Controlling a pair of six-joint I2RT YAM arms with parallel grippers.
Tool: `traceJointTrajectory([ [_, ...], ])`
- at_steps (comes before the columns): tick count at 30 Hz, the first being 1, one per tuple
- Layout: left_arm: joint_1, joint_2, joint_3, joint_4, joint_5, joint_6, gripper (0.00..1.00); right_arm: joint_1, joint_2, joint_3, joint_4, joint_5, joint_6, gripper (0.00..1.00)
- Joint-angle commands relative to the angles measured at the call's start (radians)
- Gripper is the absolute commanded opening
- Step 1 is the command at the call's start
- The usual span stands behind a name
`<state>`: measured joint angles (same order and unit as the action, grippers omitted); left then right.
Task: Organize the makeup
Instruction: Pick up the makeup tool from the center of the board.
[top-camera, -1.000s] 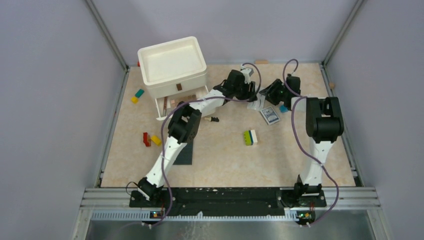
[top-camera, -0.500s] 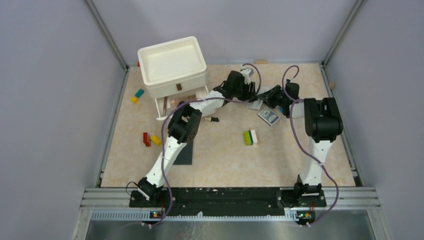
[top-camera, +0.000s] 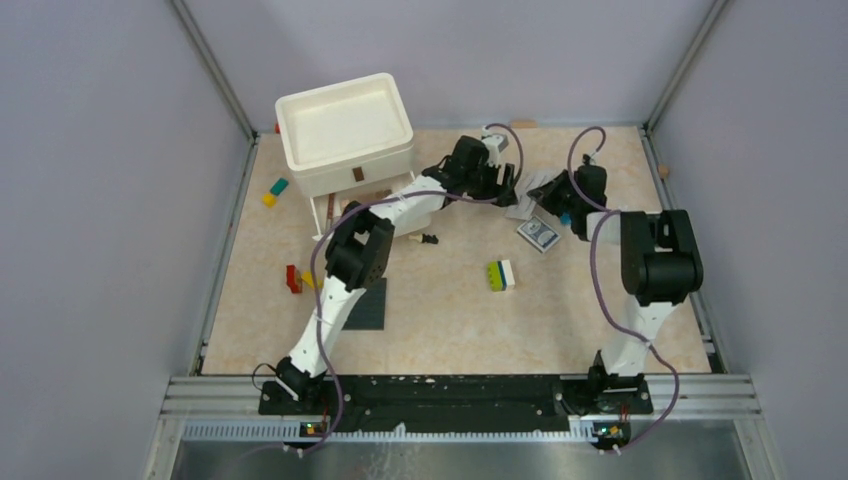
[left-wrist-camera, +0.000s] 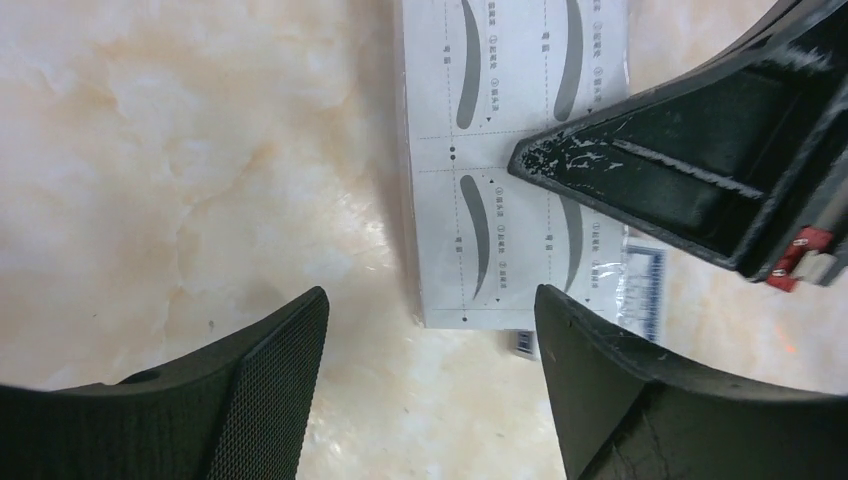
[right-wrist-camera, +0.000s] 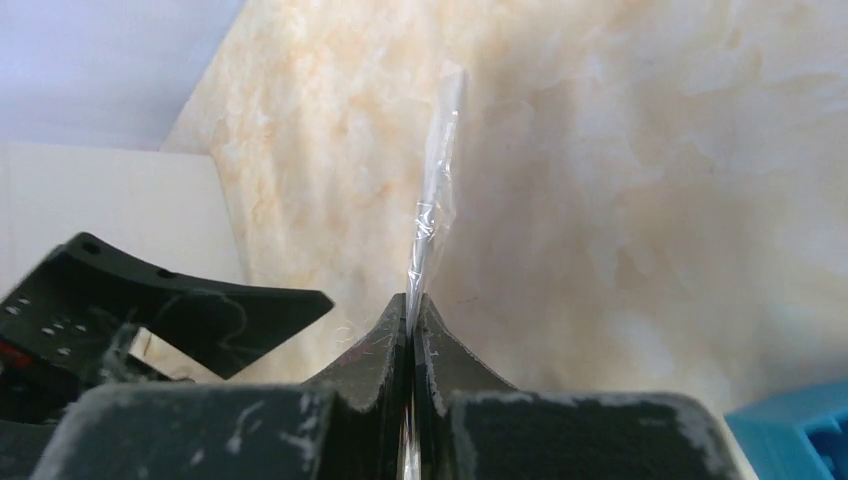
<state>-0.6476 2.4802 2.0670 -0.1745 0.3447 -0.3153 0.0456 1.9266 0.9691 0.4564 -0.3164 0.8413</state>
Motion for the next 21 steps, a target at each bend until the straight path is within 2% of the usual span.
traceJointTrajectory([
  [1, -0.005, -0.249, 0.025, -0.017, 0.020, 0.009, 0.83, 0.007, -0.187, -0.055, 0.102, 0.058, -0.101, 0.00],
  [5, -0.004, -0.430, -0.015, -0.052, -0.023, 0.029, 0.89, 0.009, -0.309, -0.109, 0.152, 0.043, -0.072, 0.00],
  [9, -0.003, -0.654, -0.165, -0.067, -0.175, 0.071, 0.98, 0.041, -0.425, -0.146, 0.146, 0.084, 0.033, 0.00],
  [12, 0.006, -0.849, -0.287, -0.105, -0.349, 0.108, 0.99, 0.138, -0.530, -0.139, 0.025, 0.254, 0.095, 0.00],
  [15, 0.054, -1.027, -0.406, -0.162, -0.505, 0.107, 0.99, 0.289, -0.602, -0.121, -0.017, 0.411, 0.146, 0.00],
  [18, 0.120, -1.195, -0.505, -0.243, -0.594, 0.075, 0.99, 0.460, -0.611, -0.041, -0.141, 0.581, 0.245, 0.00],
  [21, 0.132, -1.344, -0.584, -0.306, -0.691, 0.100, 0.99, 0.596, -0.594, 0.007, -0.201, 0.767, 0.352, 0.00],
])
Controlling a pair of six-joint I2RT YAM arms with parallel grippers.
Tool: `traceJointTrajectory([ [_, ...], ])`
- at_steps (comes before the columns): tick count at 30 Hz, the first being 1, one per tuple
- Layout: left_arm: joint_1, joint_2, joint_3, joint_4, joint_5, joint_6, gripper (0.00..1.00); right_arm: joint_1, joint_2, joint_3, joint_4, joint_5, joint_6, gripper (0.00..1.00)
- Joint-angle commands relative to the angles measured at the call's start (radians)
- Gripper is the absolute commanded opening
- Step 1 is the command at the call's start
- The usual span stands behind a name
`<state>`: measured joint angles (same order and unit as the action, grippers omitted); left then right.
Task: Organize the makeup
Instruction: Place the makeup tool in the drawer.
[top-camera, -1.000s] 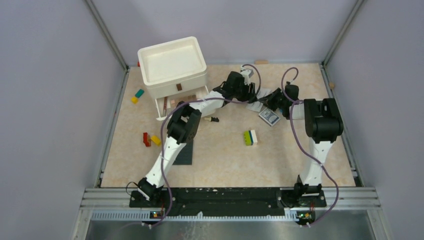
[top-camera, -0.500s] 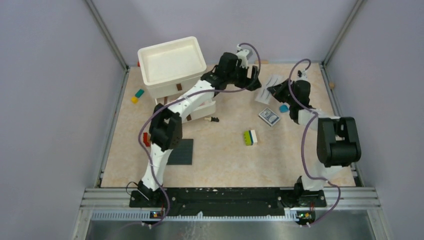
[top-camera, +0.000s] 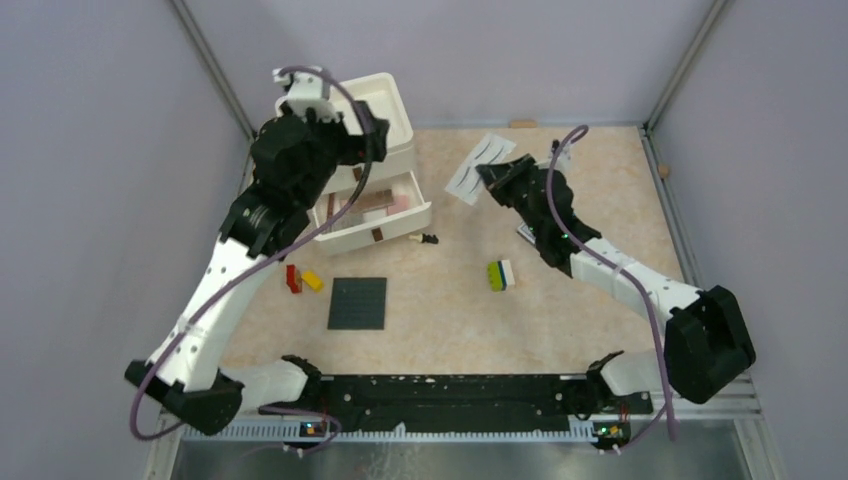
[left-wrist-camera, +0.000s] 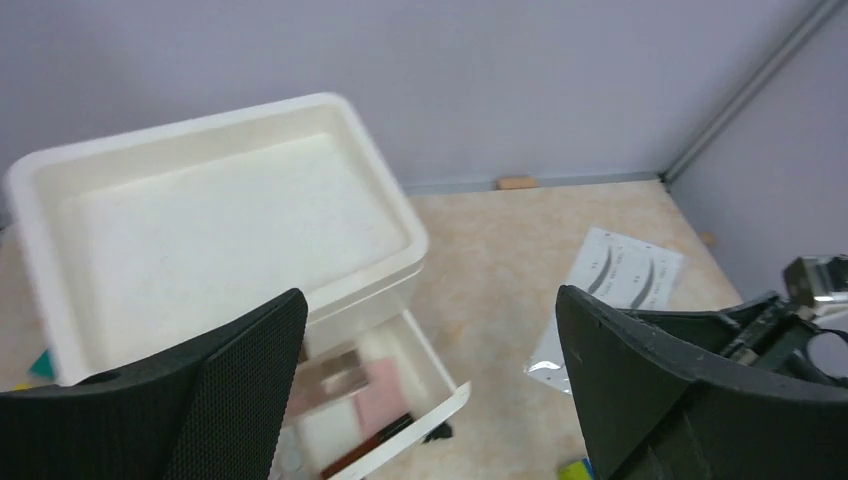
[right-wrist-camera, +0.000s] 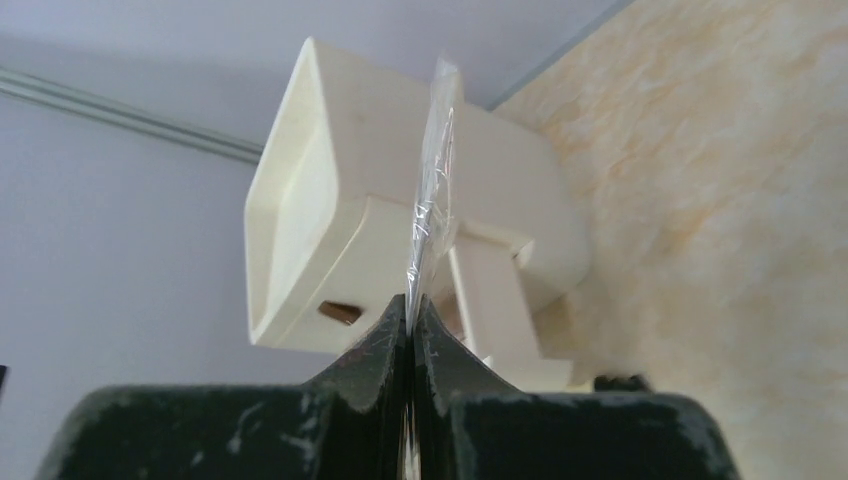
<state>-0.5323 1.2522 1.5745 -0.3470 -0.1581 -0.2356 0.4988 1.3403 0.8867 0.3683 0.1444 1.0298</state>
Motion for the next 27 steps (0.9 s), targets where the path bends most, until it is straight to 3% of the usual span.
traceJointTrajectory([
  [1, 0.017, -0.164, -0.116, -0.148, -0.221, 0.036, 0.99, 0.185, 0.003, 0.110, -0.135, 0.367, 0.198, 0.00],
  [5, 0.018, -0.320, -0.221, -0.180, -0.391, 0.087, 0.99, 0.334, 0.089, 0.212, -0.234, 0.564, 0.321, 0.00],
  [9, 0.018, -0.406, -0.248, -0.234, -0.429, 0.096, 0.99, 0.430, 0.194, 0.300, -0.343, 0.696, 0.509, 0.00],
  [14, 0.017, -0.456, -0.265, -0.293, -0.435, 0.097, 0.99, 0.487, 0.330, 0.389, -0.306, 0.719, 0.604, 0.00],
  [27, 0.018, -0.514, -0.279, -0.347, -0.404, 0.061, 0.99, 0.561, 0.673, 0.812, -0.567, 0.724, 0.751, 0.00],
])
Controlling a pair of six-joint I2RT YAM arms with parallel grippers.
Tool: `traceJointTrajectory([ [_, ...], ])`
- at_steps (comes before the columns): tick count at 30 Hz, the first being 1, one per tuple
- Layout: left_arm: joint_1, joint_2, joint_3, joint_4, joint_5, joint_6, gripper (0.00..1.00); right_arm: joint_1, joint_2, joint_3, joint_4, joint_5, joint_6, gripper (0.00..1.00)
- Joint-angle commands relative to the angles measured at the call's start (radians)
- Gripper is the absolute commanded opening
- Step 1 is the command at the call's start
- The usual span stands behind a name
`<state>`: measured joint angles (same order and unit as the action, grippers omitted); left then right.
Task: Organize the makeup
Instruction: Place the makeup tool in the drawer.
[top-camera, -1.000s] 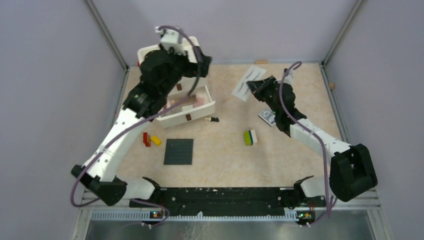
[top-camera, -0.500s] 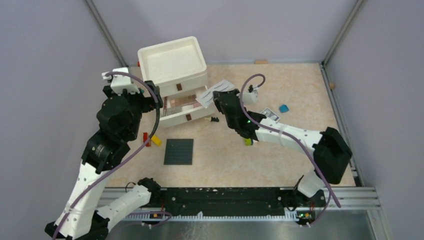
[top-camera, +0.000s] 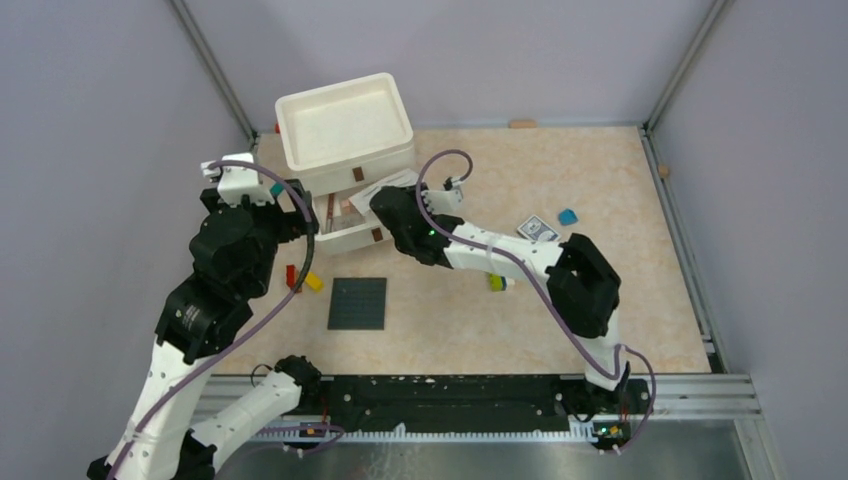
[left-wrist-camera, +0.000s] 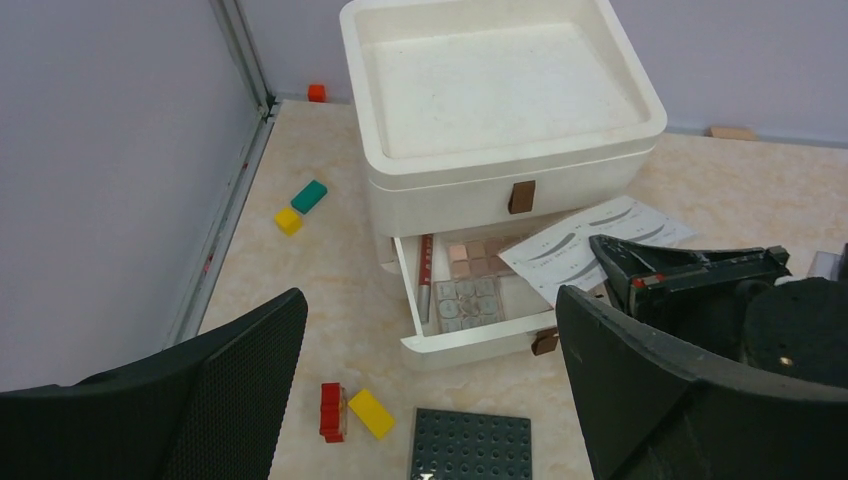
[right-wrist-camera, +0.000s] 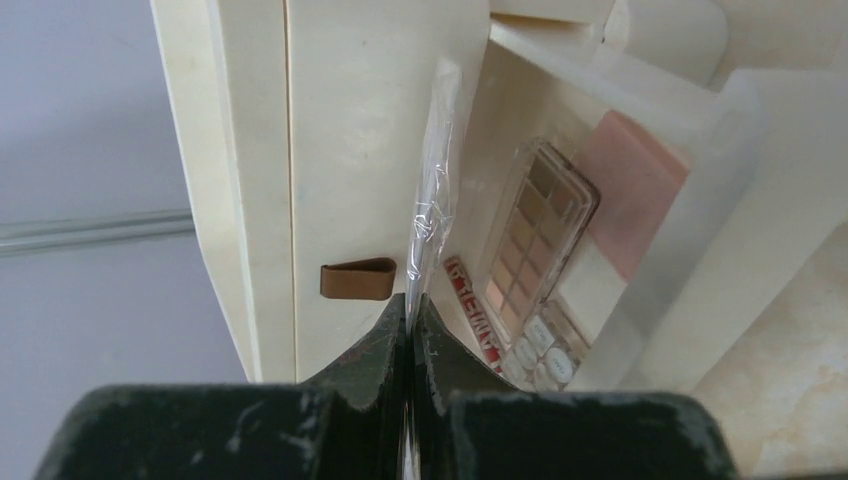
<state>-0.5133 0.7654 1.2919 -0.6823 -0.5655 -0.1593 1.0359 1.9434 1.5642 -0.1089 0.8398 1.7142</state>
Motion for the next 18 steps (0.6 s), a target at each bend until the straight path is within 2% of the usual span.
traceJointTrajectory([
  [1, -0.002, -0.032, 0.005, -0.016, 0.000, -0.017, 0.99, 0.028, 0.095, 0.171, -0.107, 0.029, 0.070, 0.00],
  [8, -0.002, -0.064, 0.014, -0.044, -0.010, -0.017, 0.99, 0.041, 0.213, 0.318, -0.163, -0.003, 0.107, 0.00],
  [10, -0.001, -0.068, 0.013, -0.048, -0.018, -0.017, 0.99, 0.042, 0.231, 0.335, -0.153, -0.016, 0.095, 0.23],
  [12, -0.002, -0.069, 0.012, -0.051, -0.023, -0.019, 0.99, 0.041, 0.236, 0.332, -0.108, -0.028, 0.064, 0.36],
  [15, -0.002, -0.072, 0.007, -0.046, -0.023, -0.022, 0.99, 0.042, 0.224, 0.311, -0.073, -0.043, 0.037, 0.48],
  [18, -0.002, -0.069, 0.006, -0.040, -0.020, -0.020, 0.99, 0.047, 0.173, 0.246, -0.003, -0.032, -0.015, 0.52],
])
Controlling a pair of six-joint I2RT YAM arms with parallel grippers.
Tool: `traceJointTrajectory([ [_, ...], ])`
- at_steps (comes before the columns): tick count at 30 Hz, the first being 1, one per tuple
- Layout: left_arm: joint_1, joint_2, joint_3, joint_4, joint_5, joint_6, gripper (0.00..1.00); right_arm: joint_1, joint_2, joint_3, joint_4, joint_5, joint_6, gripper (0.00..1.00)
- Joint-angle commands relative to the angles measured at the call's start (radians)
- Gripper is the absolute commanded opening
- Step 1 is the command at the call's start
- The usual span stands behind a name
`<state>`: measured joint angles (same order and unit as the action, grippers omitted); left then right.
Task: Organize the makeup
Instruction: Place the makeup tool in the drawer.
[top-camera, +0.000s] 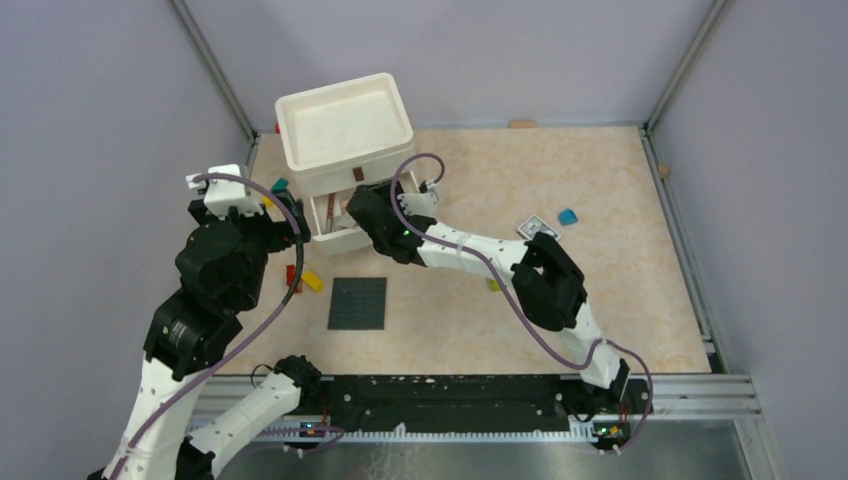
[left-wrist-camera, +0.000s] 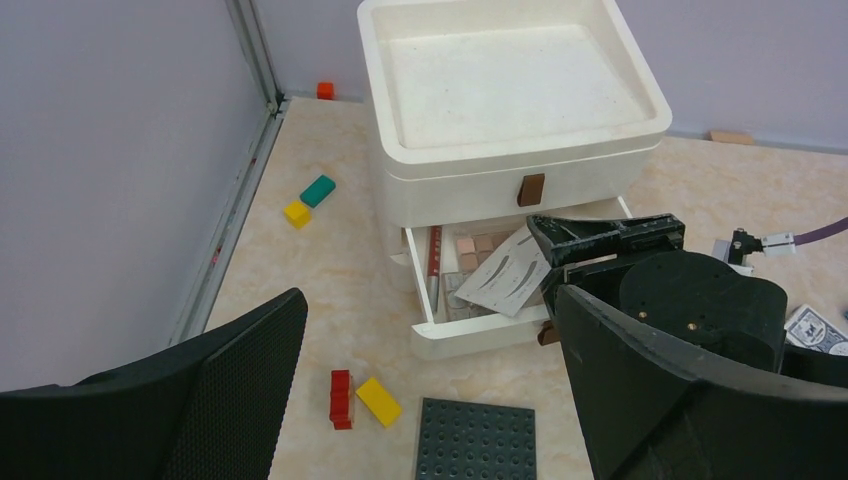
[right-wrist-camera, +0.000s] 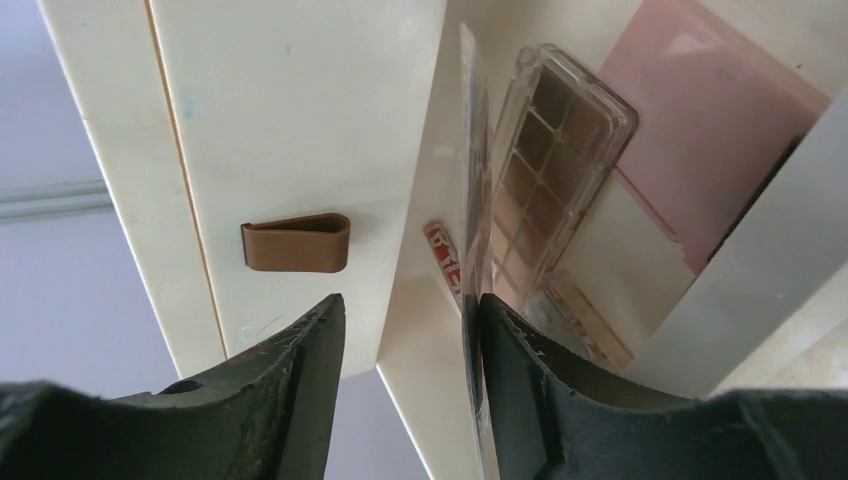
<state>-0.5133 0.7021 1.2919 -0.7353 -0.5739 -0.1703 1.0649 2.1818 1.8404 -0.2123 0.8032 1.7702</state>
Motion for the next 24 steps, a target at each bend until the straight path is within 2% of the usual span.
traceJointTrajectory([
  [1, -0.002, -0.002, 0.005, 0.015, -0.011, -0.010, 0.99, 0.018, -0.087, -0.060, 0.132, 0.001, -0.087, 0.53],
  [4, -0.002, 0.004, 0.000, 0.022, -0.001, -0.017, 0.99, 0.019, -0.143, -0.119, 0.188, -0.024, -0.123, 0.56],
  [8, -0.002, 0.013, -0.008, 0.035, 0.021, -0.028, 0.99, 0.024, -0.209, -0.197, 0.273, -0.052, -0.158, 0.56],
  [17, -0.002, 0.028, -0.015, 0.050, 0.048, -0.038, 0.99, 0.027, -0.251, -0.254, 0.313, -0.128, -0.158, 0.51],
  [24, -0.002, 0.029, -0.025, 0.051, 0.049, -0.038, 0.99, 0.027, -0.281, -0.320, 0.348, -0.128, -0.165, 0.42],
])
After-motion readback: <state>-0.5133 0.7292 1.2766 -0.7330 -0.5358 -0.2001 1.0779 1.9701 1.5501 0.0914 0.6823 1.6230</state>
